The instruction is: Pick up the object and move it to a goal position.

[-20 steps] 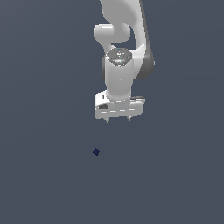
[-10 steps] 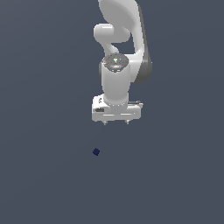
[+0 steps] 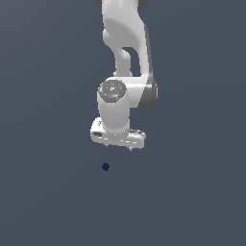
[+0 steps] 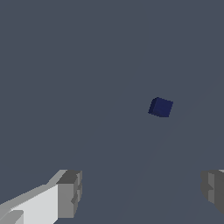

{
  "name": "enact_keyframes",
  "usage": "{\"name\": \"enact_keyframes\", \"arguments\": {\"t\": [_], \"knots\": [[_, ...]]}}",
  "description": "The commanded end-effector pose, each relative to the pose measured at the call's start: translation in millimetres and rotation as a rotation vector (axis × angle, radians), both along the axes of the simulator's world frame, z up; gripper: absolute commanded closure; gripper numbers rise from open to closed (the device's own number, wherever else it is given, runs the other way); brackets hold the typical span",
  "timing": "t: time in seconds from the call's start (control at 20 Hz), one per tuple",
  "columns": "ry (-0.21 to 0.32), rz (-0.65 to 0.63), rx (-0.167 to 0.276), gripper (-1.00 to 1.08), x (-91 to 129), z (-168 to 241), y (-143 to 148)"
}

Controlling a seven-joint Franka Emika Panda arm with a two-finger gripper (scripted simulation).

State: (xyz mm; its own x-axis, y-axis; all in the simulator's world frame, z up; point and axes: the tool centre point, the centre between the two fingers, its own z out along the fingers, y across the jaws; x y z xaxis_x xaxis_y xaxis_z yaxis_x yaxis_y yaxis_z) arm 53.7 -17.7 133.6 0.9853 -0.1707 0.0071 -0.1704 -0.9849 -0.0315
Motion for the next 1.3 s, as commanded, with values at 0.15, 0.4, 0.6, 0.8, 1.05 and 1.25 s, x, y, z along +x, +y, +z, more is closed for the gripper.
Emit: {"name": "enact_keyframes", "arguments": {"t": [0.15, 0.4, 0.6, 0.8, 1.05, 1.25], "knots": [[0.009, -0.152, -0.009, -0.92, 23, -31, -30], [0.014, -0.25, -0.018, -0.92, 35, -53, -49], [0.016, -0.298, -0.024, -0.92, 41, -64, -59], [0.017, -0.322, -0.027, -0.92, 43, -70, -64], [0.018, -0.321, -0.027, -0.92, 43, -71, -64], [0.018, -0.322, -0.027, -0.92, 43, -84, -64]]}}
